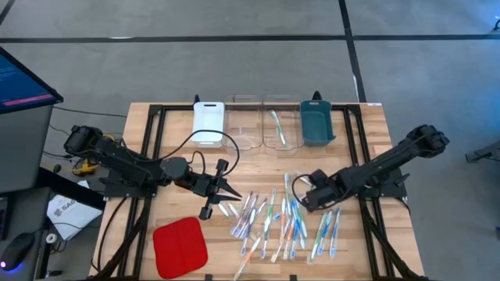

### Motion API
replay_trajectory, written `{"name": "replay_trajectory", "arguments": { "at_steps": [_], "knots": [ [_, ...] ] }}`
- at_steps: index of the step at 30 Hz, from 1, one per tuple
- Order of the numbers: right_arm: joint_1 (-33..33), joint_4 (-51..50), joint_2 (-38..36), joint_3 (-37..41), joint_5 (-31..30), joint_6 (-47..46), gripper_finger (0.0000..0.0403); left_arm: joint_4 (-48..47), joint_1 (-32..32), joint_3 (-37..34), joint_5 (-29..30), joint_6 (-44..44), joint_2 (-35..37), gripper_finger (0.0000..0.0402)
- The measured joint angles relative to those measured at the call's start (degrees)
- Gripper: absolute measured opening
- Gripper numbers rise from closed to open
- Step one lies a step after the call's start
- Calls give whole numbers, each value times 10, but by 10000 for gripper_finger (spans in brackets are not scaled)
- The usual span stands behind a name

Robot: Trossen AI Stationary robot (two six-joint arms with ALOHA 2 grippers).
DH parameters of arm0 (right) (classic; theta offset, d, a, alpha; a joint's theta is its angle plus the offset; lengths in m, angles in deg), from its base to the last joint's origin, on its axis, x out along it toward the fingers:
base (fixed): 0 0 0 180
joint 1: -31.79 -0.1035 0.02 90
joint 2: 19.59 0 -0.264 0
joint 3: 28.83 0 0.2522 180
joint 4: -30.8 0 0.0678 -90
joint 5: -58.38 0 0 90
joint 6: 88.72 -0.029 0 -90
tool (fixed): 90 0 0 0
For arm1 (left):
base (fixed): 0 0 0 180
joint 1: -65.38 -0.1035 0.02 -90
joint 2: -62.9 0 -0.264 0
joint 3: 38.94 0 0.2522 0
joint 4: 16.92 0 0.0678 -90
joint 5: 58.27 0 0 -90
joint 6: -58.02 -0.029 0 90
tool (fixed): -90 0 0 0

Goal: Pick & Place Toothbrushes
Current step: Put the green tooth brush into the right transparent bin

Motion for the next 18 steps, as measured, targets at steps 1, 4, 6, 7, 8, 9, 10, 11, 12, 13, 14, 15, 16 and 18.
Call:
{"name": "replay_trajectory", "arguments": {
  "at_steps": [1,4,6,7,8,9,10,11,12,13,14,15,16,18],
  "knots": [
    [-10,-1,0,0,0,-19,7,0,0,0,0,0,0,33],
    [-38,-6,0,0,0,-61,7,0,0,0,0,0,0,33],
    [-51,-18,2,0,-3,-71,7,0,0,0,0,0,0,33],
    [-54,-24,7,0,-12,-71,7,0,0,0,0,0,0,33],
    [-56,-31,10,0,-24,-66,7,0,0,0,0,0,0,33],
    [-56,-39,12,0,-37,-54,7,0,0,0,0,0,0,33],
    [-53,-40,17,0,-52,-32,8,0,0,0,0,0,0,33],
    [-50,-36,24,0,-64,-5,9,0,0,0,0,0,0,33],
    [-46,-36,32,0,-73,21,10,0,0,0,0,0,0,33],
    [-42,-36,39,1,-76,42,11,0,0,0,0,0,0,33],
    [-38,-34,47,1,-77,60,12,1,0,0,0,0,0,33],
    [-35,-32,56,0,-78,73,14,1,0,0,0,0,0,33],
    [-31,-32,66,0,-77,82,15,1,0,0,0,0,0,33],
    [-23,-27,85,0,-77,92,18,1,0,0,0,-1,0,33]
  ]
}}
